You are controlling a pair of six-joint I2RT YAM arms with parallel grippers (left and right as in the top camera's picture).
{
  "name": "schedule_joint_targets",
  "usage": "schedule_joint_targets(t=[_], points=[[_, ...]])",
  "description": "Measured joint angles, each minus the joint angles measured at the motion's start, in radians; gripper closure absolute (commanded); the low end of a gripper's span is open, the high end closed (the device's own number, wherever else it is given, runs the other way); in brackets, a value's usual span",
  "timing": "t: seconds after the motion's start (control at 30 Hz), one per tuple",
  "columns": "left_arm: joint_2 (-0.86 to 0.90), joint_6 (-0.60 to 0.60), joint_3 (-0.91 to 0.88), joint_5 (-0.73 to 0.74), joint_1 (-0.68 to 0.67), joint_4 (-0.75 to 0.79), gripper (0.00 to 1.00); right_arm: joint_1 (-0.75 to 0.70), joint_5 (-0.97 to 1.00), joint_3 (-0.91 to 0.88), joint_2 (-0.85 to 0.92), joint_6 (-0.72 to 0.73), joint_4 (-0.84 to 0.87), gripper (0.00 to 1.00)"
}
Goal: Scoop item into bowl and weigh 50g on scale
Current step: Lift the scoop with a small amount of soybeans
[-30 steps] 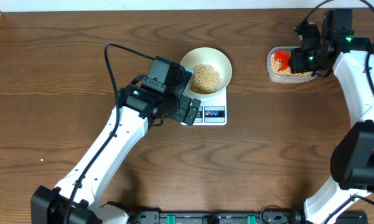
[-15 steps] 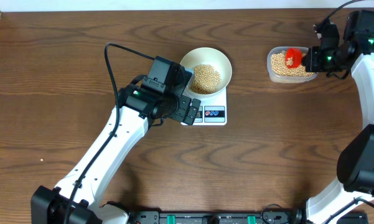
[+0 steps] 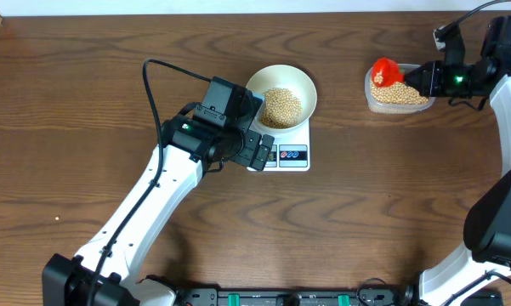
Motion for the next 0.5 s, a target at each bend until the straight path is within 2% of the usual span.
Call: schedule_joint_targets(t=[0.5], points=[[0.0, 0.0, 0.0, 0.0, 0.0, 0.0, 0.04, 0.034, -0.213, 0.0, 0.0, -0.029, -0.003, 0.99]])
